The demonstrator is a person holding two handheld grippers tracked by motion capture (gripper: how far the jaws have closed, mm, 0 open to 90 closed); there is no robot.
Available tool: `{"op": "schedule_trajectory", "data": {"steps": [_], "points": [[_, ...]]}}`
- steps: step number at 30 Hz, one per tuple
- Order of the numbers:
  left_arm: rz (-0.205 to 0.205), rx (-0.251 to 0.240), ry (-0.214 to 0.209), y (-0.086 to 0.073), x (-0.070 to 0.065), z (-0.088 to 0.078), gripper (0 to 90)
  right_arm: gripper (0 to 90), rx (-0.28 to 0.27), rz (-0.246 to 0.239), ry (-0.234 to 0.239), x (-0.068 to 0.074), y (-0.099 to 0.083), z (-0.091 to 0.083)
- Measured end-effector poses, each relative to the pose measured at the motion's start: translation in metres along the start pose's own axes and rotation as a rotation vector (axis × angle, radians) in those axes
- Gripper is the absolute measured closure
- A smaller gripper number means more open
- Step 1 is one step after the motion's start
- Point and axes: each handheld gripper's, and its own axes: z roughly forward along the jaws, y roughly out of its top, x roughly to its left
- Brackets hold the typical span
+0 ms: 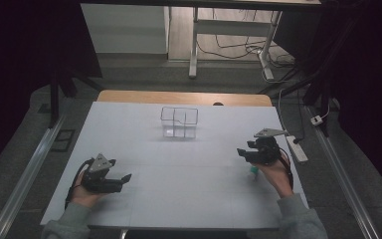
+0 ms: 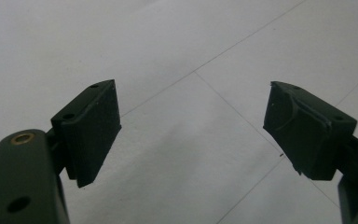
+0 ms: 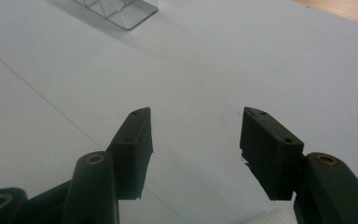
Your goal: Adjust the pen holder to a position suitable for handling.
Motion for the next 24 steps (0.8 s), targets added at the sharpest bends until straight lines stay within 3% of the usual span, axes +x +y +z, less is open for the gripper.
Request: {"op": "schedule_trajectory", "data": {"steps": [15, 24], "points": [[0.007, 0.0, 0.001, 0.0, -0.001, 0.0, 18.3, 42.1, 0.033, 0.017, -0.054, -0.001, -0.016, -0.016], [0.008, 0.002, 0.001, 0.0, -0.001, 0.0, 18.3, 40.6, 0.059, 0.056, -0.085, 0.0, -0.02, -0.026]]}}
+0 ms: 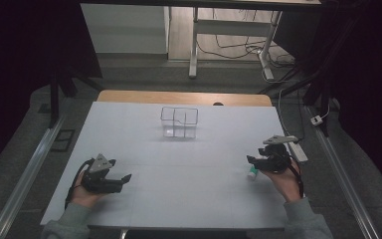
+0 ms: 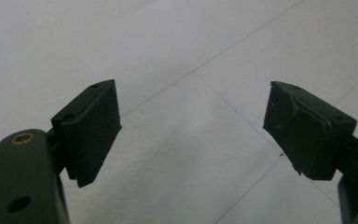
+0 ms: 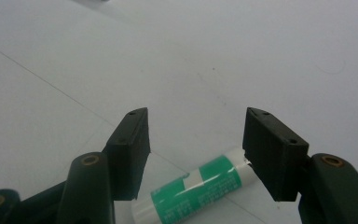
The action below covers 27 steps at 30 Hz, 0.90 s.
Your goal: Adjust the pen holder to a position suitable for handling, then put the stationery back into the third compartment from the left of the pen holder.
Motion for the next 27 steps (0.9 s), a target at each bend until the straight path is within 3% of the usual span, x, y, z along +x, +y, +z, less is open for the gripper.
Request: {"op": "schedule_trajectory", "data": {"steps": [17, 27], "points": [[0.006, 0.0, 0.002, 0.0003, -0.0008, -0.0002, 18.4, 39.4, 0.041, 0.061, -0.025, -0.0024, -0.0059, -0.0028], [0.011, -0.003, 0.0, 0.0009, -0.0017, -0.0008, 18.4, 37.5, 0.059, 0.124, -0.065, -0.0034, -0.0071, -0.0044]]}}
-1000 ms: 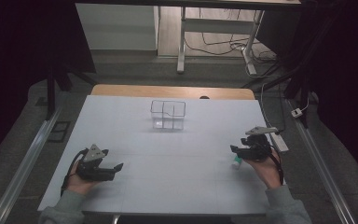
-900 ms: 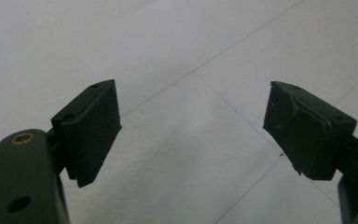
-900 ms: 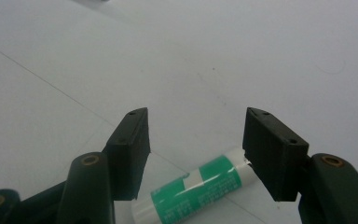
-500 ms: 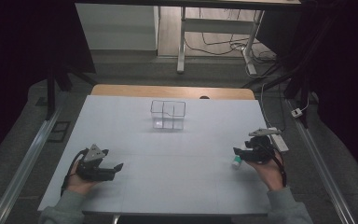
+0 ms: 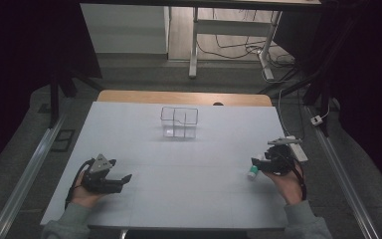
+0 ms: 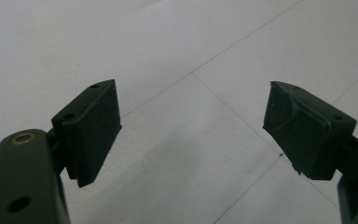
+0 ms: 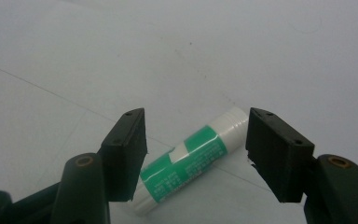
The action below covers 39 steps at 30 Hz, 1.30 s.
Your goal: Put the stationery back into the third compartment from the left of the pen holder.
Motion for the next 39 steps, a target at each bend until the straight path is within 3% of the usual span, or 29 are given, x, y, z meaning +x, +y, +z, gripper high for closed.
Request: {"op": "schedule_trajectory", "data": {"steps": [8, 17, 27, 35, 39], "points": [[0.0, -0.003, -0.002, 0.0, 0.0, 0.0, 18.5, 36.5, 0.03, 0.041, -0.027, -0.003, 0.002, 0.008], [-0.003, -0.014, -0.015, 0.001, 0.0, -0.001, 18.5, 35.7, 0.072, 0.172, -0.067, -0.008, 0.002, 0.024], [0.0, -0.028, -0.029, 0.002, 0.002, 0.0, 18.6, 40.5, 0.083, 0.259, -0.152, -0.008, 0.007, 0.032], [-0.003, -0.039, -0.033, 0.002, 0.002, -0.002, 18.7, 44.1, 0.152, 0.334, -0.145, -0.012, 0.007, 0.047], [-0.003, -0.039, -0.032, 0.002, 0.002, -0.002, 18.8, 49.3, 0.179, 0.34, -0.163, -0.007, 0.011, 0.051]]}}
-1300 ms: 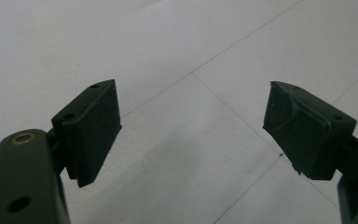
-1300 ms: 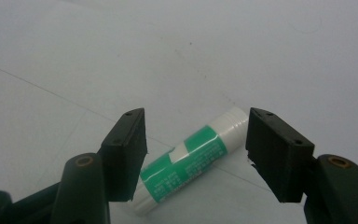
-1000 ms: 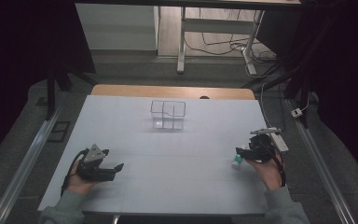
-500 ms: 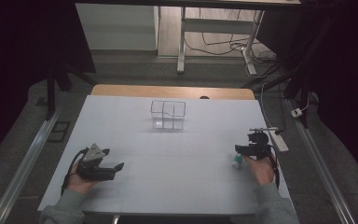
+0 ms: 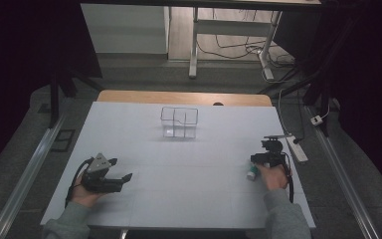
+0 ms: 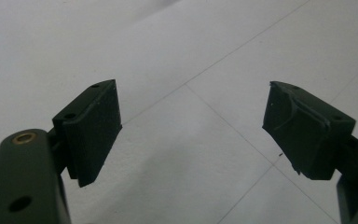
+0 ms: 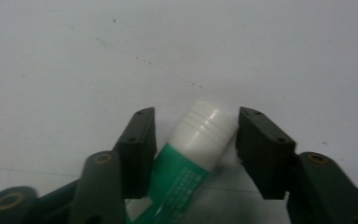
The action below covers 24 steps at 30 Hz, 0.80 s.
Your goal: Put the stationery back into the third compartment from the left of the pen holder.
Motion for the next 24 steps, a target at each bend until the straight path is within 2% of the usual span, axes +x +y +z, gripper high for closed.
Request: {"op": "schedule_trajectory", "data": {"steps": [5, 10, 14, 24], "points": [[0.003, -0.005, 0.003, 0.0004, -0.0003, -0.0009, 18.8, 53.1, 0.042, 0.031, -0.039, 0.0047, 0.0045, 0.0], [0.005, -0.005, 0.004, 0.0004, -0.0002, -0.0011, 18.8, 57.2, 0.059, 0.054, -0.057, 0.005, 0.0067, 0.0004], [0.005, -0.007, 0.004, 0.0002, -0.0005, -0.0015, 18.8, 59.8, 0.062, 0.052, -0.073, 0.0065, 0.0075, 0.0007], [0.003, -0.007, 0.006, 0.0001, 0.0004, -0.0017, 18.9, 64.3, 0.054, 0.053, -0.054, 0.0029, 0.0061, -0.0026]]}}
